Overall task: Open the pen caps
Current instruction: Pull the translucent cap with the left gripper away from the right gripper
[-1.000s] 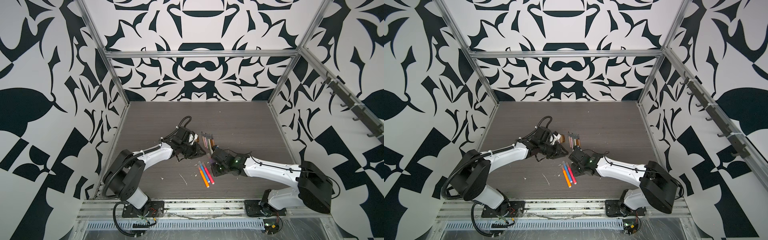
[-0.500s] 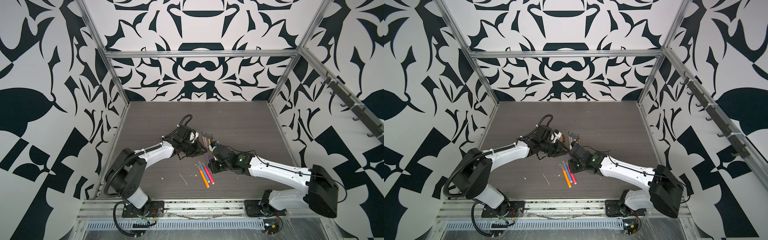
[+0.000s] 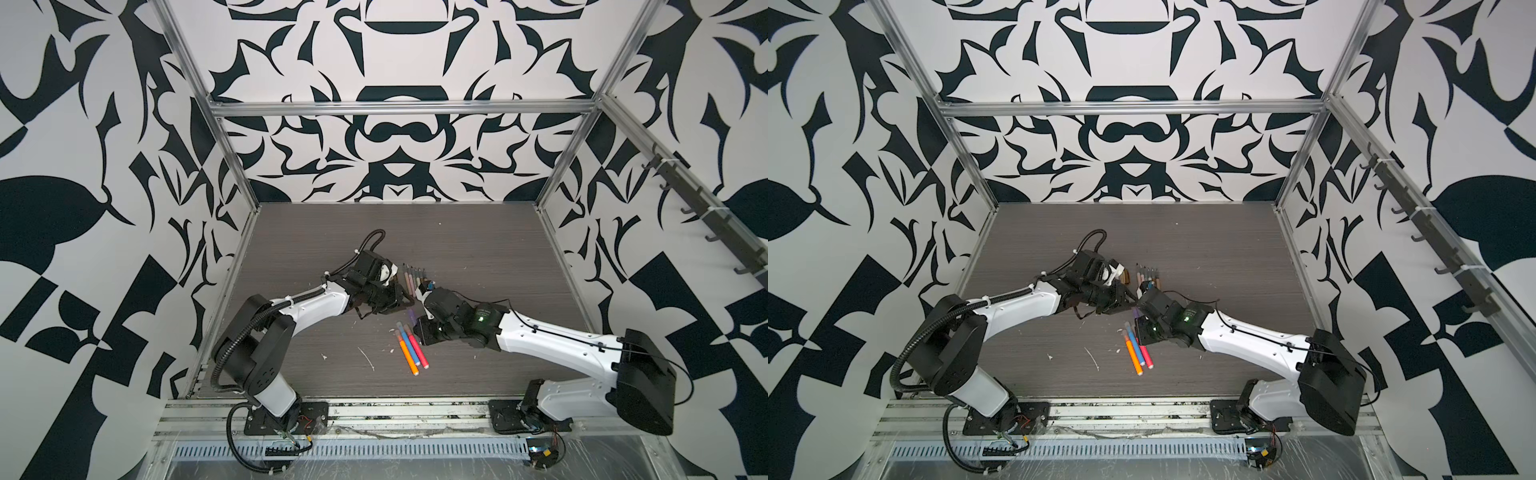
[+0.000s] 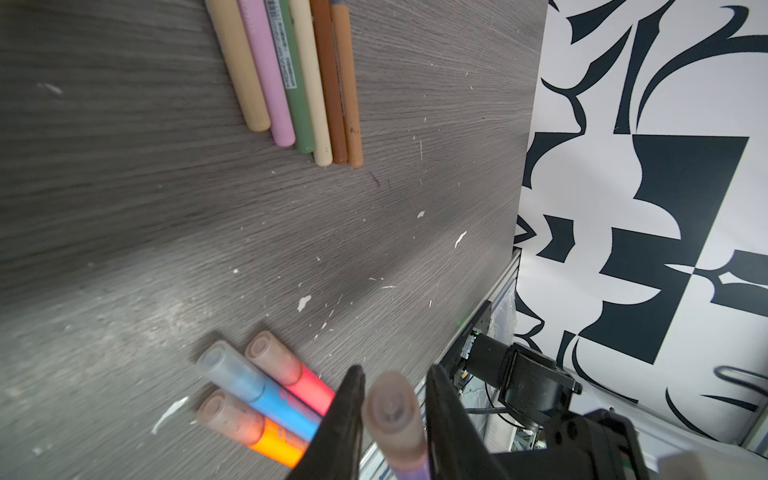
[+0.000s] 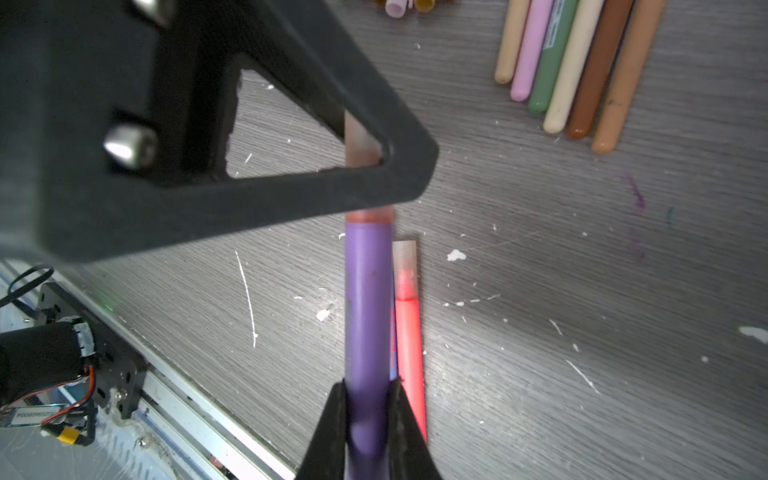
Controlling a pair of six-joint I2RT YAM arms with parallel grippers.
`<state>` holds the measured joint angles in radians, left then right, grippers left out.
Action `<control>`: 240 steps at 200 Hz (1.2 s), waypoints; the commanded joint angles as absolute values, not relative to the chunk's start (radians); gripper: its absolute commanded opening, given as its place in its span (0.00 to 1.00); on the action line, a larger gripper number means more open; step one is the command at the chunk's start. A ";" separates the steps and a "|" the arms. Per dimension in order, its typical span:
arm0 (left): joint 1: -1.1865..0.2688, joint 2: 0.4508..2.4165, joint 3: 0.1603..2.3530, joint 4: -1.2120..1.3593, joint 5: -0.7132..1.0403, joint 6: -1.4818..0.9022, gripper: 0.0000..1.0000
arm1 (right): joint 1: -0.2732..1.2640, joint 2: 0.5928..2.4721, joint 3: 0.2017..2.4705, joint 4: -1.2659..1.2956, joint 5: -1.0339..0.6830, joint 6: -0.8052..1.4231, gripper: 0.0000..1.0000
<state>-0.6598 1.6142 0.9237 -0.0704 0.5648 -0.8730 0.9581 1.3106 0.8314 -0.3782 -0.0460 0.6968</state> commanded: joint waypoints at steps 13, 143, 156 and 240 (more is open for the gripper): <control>-0.664 1.617 0.950 -0.061 0.567 -0.876 0.10 | 0.960 1.305 0.863 -0.345 -0.055 0.706 0.11; -0.672 1.582 0.942 -0.047 0.593 -0.889 0.00 | 0.879 1.397 0.868 -0.284 -0.116 0.689 0.28; -0.671 1.583 0.937 -0.028 0.609 -0.900 0.00 | 0.878 1.407 0.863 -0.290 -0.116 0.687 0.23; -0.319 1.769 1.309 -0.403 0.474 -0.617 0.00 | 1.017 1.245 0.548 -0.119 -0.104 0.890 0.00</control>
<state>-0.4896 1.7302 1.1664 -0.2882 0.6724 -0.7338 0.9428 1.2972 0.6376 0.0219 -0.0959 0.8104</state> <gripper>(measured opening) 0.169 0.157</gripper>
